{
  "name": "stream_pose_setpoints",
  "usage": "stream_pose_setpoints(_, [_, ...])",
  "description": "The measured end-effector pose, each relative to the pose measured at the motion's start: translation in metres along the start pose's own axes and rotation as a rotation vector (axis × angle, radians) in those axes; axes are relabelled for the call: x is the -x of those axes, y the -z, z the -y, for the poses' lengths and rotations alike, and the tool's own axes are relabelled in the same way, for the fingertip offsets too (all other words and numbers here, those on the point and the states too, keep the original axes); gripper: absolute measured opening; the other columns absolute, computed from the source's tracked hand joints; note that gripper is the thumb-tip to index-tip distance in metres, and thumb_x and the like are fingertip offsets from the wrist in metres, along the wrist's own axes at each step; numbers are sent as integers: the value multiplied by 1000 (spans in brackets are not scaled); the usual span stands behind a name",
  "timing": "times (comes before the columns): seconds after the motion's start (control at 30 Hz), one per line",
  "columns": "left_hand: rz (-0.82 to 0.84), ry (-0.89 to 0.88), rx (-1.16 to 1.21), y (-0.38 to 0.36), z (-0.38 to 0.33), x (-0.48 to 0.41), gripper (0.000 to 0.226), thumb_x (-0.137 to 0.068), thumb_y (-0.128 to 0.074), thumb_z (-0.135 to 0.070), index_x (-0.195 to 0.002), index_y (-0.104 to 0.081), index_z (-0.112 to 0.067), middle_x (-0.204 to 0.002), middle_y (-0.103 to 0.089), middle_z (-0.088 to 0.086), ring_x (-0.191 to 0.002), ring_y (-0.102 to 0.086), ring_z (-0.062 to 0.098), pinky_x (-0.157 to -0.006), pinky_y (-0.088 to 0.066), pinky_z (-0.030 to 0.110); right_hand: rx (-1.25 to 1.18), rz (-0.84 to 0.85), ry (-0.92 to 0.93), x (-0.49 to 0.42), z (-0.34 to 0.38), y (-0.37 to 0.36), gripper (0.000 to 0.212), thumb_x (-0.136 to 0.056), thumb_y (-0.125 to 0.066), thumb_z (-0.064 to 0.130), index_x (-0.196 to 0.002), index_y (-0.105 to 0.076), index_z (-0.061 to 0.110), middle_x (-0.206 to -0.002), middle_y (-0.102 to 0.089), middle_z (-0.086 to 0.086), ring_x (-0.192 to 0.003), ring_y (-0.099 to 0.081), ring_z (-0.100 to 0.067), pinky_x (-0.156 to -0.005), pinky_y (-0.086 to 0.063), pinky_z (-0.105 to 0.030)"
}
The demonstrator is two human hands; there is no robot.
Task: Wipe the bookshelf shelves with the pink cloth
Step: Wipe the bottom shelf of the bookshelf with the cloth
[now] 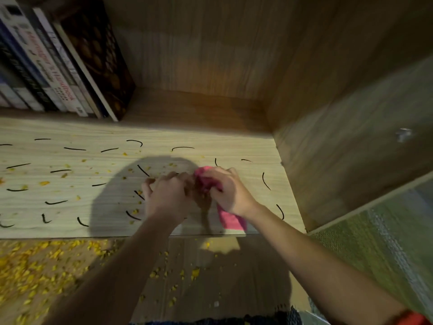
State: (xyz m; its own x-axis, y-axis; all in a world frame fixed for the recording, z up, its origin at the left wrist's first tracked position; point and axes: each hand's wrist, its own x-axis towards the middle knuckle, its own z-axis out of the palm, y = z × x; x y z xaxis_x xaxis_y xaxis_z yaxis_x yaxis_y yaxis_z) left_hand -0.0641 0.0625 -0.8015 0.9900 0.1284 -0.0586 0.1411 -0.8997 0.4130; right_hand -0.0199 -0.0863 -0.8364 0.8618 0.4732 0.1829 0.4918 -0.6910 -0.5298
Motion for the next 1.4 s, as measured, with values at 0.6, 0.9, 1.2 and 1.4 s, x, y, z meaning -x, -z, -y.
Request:
stream_pose_setpoints(0.6, [130, 101, -83, 24, 53, 39, 30, -93, -46, -21, -111, -63, -38, -124, -58, -9, -122, -45, 16, -113, -12, 46, 102, -115, -131, 38, 39, -15, 39, -81, -45, 4, -113, -65, 13, -117, -62, -3, -95, -47, -31, -79, -25, -24])
stream_pose_setpoints(0.9, [185, 120, -52, 29, 58, 49, 28, -92, -49, -18, -110, -62, -35, -124, -57, -8, -126, -41, 16, -111, -9, 43, 12, -87, -125, 64, 69, -36, 46, -80, -41, 7, -121, -61, 12, -122, -60, -2, -103, -46, -29, -84, -22, -12])
stream_pose_setpoints(1.2, [199, 135, 42, 31, 56, 62, 30, -91, -49, -14, -109, -65, -31, -123, -59, -5, -122, -45, 18, -110, -16, 48, 37, -100, -62, 92, 93, -49, 44, -86, -40, 11, -126, -58, 14, -127, -57, 0, -97, -42, -20, -83, -25, -16])
stream_pose_setpoints(1.4, [149, 156, 141, 34, 54, 79, 34, -90, -48, -7, -113, -63, -27, -126, -55, -3, -121, -45, 18, -104, -22, 41, 191, -7, -2, 107, 92, -52, 39, -82, -45, 15, -117, -64, 12, -114, -65, -4, -84, -53, -30, -71, -51, -36])
